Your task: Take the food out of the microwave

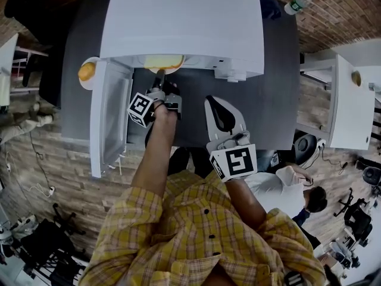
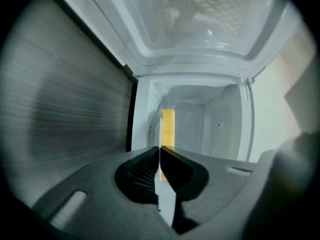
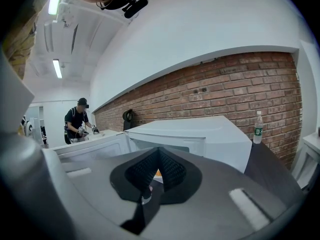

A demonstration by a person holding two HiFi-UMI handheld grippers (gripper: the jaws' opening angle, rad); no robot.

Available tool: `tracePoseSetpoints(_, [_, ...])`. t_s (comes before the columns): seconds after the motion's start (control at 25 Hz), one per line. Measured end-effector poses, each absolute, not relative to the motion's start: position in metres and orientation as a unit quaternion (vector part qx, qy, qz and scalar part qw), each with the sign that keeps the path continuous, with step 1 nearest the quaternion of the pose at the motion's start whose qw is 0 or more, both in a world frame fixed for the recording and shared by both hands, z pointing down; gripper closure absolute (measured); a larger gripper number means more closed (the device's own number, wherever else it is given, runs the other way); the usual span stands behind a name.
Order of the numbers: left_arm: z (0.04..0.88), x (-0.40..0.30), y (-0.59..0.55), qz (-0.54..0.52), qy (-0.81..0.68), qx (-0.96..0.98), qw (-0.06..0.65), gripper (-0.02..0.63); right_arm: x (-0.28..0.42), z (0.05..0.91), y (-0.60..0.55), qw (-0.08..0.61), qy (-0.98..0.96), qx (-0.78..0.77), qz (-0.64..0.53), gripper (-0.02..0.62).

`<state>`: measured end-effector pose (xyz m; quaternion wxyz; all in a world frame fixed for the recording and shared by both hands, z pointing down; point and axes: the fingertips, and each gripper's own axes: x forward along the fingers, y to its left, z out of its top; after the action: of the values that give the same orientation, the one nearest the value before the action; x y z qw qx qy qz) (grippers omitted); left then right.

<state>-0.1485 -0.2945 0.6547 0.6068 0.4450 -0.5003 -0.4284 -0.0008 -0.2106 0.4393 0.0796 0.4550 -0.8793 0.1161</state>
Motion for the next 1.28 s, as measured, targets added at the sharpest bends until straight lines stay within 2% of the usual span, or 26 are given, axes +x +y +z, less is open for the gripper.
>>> tracePoseSetpoints(1.28, [0.557, -0.142, -0.184, -0.443, -0.46, 0.483, 0.599, 0.6, -0.01, 0.408, -0.148, 0.059, -0.877, 0.467, 0.095, 0.592])
